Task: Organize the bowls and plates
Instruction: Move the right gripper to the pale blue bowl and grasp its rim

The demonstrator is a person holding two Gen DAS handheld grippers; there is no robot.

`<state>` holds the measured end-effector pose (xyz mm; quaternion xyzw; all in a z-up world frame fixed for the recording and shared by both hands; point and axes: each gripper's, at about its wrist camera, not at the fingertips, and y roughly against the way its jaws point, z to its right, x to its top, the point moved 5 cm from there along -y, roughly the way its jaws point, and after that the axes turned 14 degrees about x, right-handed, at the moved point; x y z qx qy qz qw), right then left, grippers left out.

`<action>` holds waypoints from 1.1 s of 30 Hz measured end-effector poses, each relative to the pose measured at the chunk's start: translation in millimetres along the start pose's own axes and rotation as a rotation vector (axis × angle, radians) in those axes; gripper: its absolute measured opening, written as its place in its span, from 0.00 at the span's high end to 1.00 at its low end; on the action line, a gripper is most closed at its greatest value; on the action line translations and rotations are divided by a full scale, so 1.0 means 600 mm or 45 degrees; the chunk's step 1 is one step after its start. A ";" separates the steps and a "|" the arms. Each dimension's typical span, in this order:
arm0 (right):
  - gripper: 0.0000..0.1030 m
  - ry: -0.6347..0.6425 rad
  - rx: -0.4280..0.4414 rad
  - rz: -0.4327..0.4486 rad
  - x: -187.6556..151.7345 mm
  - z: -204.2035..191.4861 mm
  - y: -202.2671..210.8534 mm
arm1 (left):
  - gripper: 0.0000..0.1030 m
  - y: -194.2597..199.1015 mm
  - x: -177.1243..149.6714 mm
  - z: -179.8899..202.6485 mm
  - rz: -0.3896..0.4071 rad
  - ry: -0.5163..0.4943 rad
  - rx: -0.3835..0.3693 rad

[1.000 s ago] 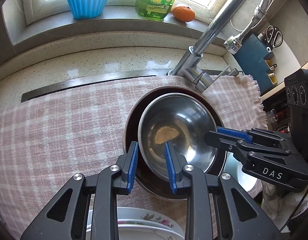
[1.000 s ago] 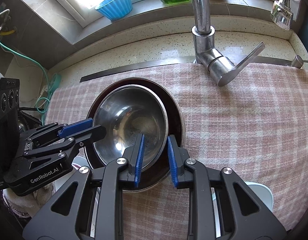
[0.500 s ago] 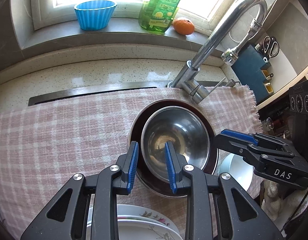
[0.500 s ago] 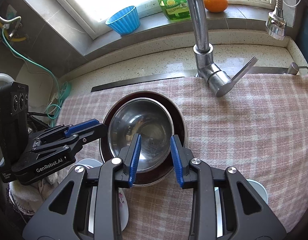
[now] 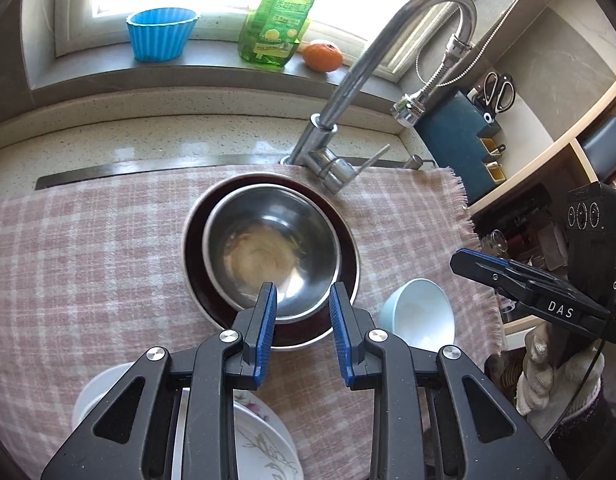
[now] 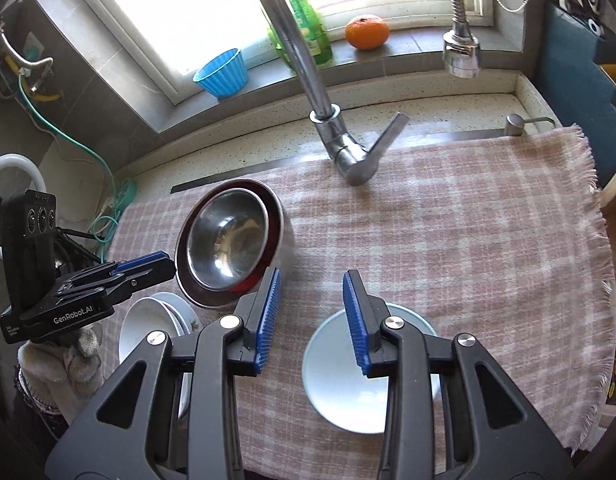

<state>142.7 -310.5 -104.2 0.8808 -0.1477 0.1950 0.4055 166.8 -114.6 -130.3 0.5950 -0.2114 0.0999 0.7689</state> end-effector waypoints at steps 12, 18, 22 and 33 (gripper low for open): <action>0.67 -0.112 -0.080 -0.037 -0.076 0.116 0.041 | 0.70 -0.046 -0.058 0.112 -0.104 -0.050 -0.118; 0.67 -0.175 -0.056 -0.063 -0.107 0.151 0.032 | 0.70 -0.069 -0.073 0.141 -0.144 -0.075 -0.116; 0.67 -0.213 -0.032 -0.073 -0.120 0.166 0.025 | 0.70 -0.081 -0.080 0.150 -0.167 -0.087 -0.103; 0.67 -0.272 0.049 -0.093 -0.133 0.180 0.004 | 0.72 -0.112 -0.090 0.155 -0.221 -0.053 -0.108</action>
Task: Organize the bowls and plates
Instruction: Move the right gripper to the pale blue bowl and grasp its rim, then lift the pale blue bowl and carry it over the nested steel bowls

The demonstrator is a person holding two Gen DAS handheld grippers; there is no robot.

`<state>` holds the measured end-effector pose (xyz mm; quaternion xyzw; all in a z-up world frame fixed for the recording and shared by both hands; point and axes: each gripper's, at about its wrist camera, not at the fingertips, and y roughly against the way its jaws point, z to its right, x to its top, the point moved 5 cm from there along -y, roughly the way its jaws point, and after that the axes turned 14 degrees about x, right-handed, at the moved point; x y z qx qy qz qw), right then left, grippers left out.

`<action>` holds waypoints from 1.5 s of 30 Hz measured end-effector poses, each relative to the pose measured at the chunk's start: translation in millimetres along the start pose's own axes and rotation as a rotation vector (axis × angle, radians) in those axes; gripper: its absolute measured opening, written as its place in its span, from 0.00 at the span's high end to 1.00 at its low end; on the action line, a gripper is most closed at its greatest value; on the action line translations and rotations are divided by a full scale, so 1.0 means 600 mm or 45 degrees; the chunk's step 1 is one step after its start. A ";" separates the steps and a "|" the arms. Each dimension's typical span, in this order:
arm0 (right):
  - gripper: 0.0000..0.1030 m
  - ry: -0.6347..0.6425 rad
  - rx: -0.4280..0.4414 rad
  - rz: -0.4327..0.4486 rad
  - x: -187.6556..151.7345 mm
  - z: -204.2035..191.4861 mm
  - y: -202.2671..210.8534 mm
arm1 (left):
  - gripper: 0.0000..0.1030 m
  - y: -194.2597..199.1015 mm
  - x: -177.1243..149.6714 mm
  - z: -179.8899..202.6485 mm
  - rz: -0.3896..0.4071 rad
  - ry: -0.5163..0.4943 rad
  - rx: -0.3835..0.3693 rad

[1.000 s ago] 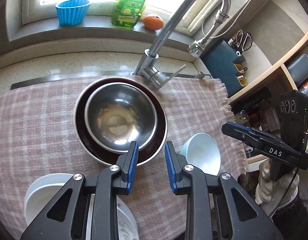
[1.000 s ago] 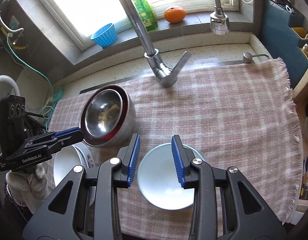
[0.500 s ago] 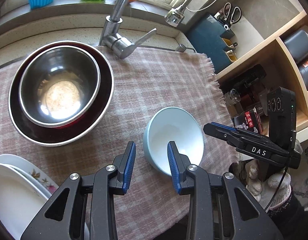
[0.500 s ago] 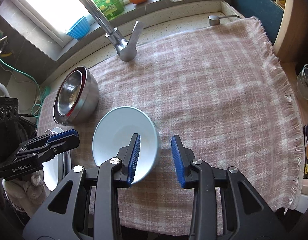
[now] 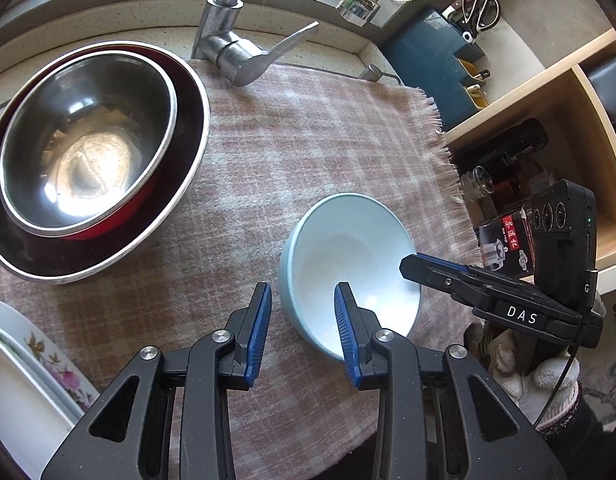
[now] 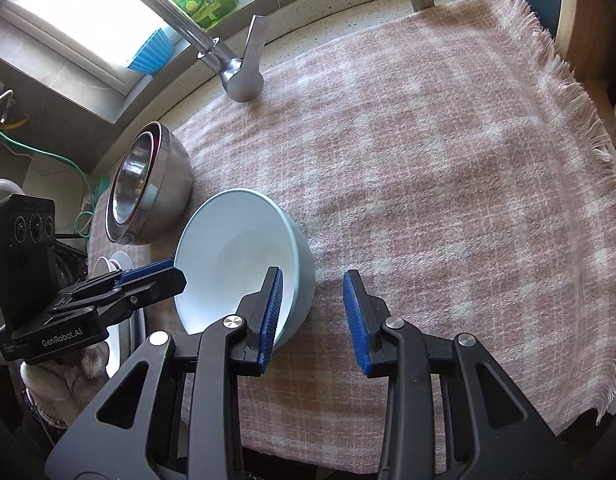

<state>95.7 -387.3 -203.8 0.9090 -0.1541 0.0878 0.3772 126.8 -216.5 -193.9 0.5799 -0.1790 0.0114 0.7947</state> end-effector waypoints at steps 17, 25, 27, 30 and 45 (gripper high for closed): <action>0.86 0.016 -0.001 -0.019 0.001 -0.008 -0.015 | 0.83 -0.010 0.002 0.006 0.013 -0.017 0.012; 0.86 0.037 0.001 0.002 0.006 -0.029 0.006 | 0.83 0.015 0.003 0.009 0.042 -0.020 -0.005; 0.86 0.050 0.006 0.013 0.010 -0.040 0.014 | 0.83 0.024 0.003 0.008 0.052 -0.021 -0.007; 0.86 0.080 0.015 0.029 0.020 -0.061 0.024 | 0.83 0.040 0.006 0.002 0.071 -0.019 -0.004; 0.86 0.241 0.086 0.085 0.083 -0.193 0.016 | 0.83 0.120 0.039 -0.075 0.187 0.081 0.013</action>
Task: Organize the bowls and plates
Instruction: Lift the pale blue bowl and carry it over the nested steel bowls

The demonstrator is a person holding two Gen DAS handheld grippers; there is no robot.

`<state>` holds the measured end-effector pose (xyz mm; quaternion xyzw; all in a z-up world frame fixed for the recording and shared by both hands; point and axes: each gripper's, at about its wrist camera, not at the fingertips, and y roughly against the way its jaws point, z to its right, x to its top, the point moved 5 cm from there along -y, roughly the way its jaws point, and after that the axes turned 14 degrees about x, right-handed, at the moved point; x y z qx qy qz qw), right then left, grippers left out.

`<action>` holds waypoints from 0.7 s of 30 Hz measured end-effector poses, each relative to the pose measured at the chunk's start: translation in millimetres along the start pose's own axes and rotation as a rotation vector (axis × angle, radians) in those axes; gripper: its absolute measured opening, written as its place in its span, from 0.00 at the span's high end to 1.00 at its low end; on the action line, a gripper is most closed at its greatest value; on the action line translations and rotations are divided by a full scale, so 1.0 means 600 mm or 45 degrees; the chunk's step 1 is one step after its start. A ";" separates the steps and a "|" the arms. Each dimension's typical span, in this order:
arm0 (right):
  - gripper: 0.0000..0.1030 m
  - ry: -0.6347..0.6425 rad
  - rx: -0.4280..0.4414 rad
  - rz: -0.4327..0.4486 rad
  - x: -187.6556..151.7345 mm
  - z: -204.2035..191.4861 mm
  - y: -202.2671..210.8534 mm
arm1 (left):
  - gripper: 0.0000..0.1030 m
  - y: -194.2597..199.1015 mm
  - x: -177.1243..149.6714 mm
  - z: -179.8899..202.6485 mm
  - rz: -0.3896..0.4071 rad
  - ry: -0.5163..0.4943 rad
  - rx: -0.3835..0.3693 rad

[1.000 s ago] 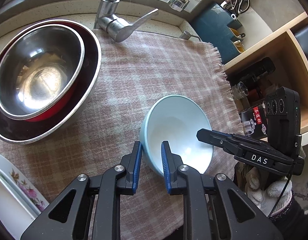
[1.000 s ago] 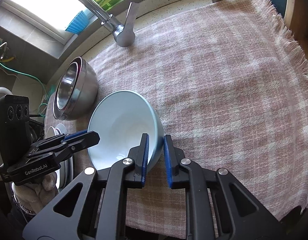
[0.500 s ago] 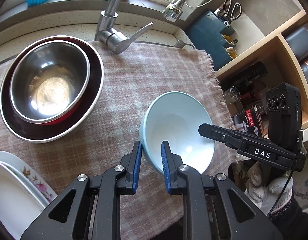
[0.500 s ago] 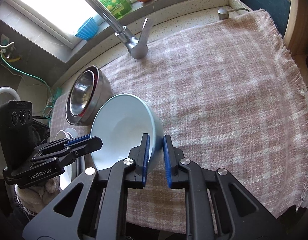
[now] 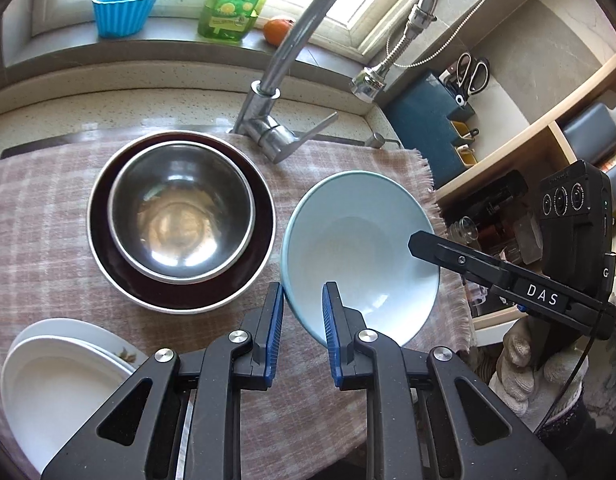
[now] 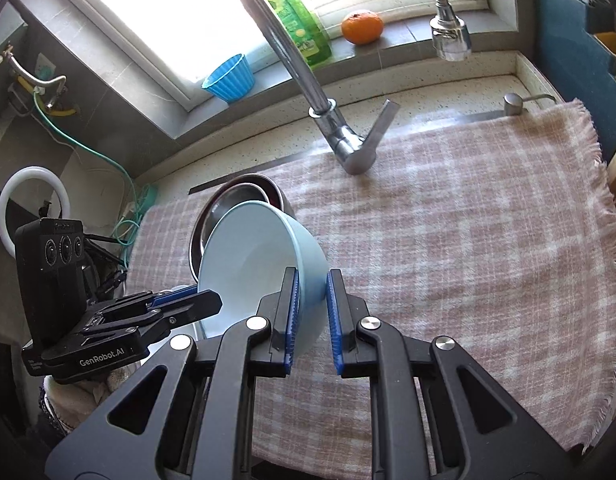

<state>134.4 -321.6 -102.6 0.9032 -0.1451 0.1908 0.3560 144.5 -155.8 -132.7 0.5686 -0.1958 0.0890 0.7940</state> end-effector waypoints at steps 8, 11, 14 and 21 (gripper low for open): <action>0.86 0.077 0.013 -0.013 0.038 -0.052 -0.048 | 0.83 0.023 0.033 -0.049 0.056 0.051 0.051; 0.86 0.085 0.019 -0.024 0.046 -0.062 -0.066 | 0.83 0.025 0.044 -0.066 0.066 0.068 0.067; 0.86 0.088 0.021 -0.036 0.053 -0.068 -0.087 | 0.83 0.025 0.053 -0.084 0.069 0.088 0.079; 0.86 0.074 0.023 -0.069 0.065 -0.071 -0.133 | 0.83 0.021 0.071 -0.121 0.075 0.116 0.121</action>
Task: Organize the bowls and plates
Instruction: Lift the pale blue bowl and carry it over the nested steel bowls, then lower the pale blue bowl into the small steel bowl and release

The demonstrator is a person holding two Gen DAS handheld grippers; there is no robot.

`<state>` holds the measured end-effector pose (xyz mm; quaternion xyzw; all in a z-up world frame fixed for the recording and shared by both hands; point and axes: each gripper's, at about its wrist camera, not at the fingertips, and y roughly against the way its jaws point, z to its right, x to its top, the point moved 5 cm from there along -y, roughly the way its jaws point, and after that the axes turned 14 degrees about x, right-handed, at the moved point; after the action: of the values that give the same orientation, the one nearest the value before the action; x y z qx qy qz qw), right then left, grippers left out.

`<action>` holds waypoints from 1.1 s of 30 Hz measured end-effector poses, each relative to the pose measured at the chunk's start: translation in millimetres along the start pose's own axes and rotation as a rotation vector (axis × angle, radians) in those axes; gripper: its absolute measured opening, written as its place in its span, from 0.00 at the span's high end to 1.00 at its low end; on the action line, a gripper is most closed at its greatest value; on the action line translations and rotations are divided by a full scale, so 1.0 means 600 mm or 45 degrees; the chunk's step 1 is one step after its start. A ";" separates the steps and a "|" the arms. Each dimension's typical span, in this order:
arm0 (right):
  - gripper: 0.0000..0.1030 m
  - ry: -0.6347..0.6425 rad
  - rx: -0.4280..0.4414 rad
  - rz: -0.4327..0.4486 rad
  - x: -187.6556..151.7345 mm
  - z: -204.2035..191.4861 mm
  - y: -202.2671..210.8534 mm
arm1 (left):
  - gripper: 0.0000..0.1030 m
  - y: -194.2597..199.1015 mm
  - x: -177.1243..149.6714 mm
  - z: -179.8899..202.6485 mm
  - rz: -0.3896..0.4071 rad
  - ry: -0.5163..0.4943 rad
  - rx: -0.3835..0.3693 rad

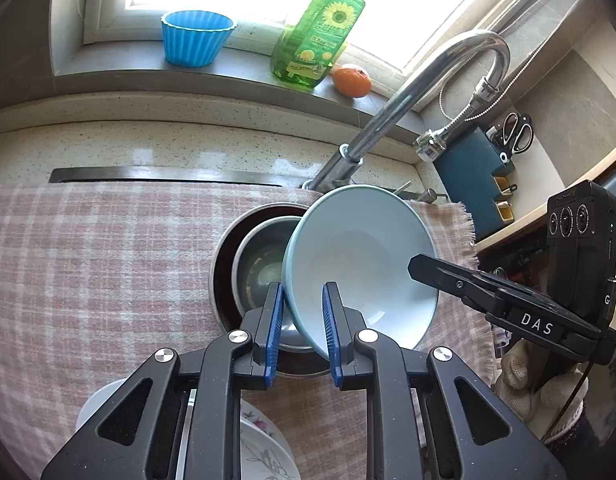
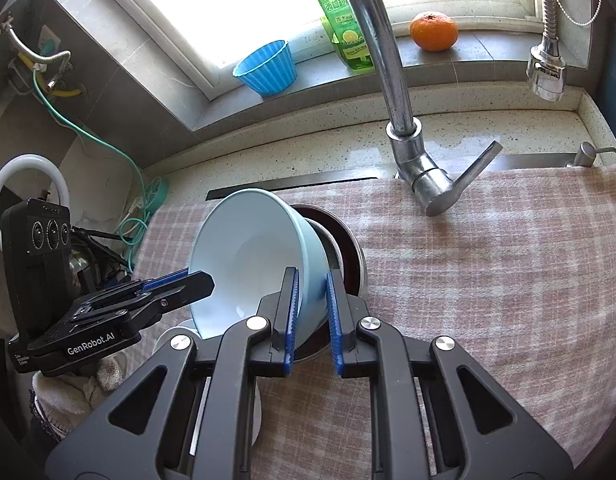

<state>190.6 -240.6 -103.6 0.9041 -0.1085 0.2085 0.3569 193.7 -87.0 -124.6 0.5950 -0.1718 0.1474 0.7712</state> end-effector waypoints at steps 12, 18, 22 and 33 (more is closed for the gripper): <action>0.86 -0.026 -0.037 -0.079 -0.008 0.025 -0.061 | 0.83 -0.039 0.000 -0.032 -0.061 0.009 0.037; 0.86 -0.037 -0.049 -0.103 -0.011 0.033 -0.073 | 0.83 -0.055 -0.003 -0.034 -0.089 0.006 0.043; 0.86 -0.035 -0.057 -0.113 -0.013 0.034 -0.080 | 0.83 -0.057 -0.002 -0.035 -0.092 0.014 0.043; 0.84 -0.026 -0.068 -0.119 -0.014 0.033 -0.082 | 0.83 -0.059 -0.003 -0.036 -0.100 0.007 0.041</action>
<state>205.9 -218.4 -150.0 0.9003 -0.0756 0.1794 0.3892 209.4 -75.2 -161.4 0.6132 -0.1439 0.1215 0.7671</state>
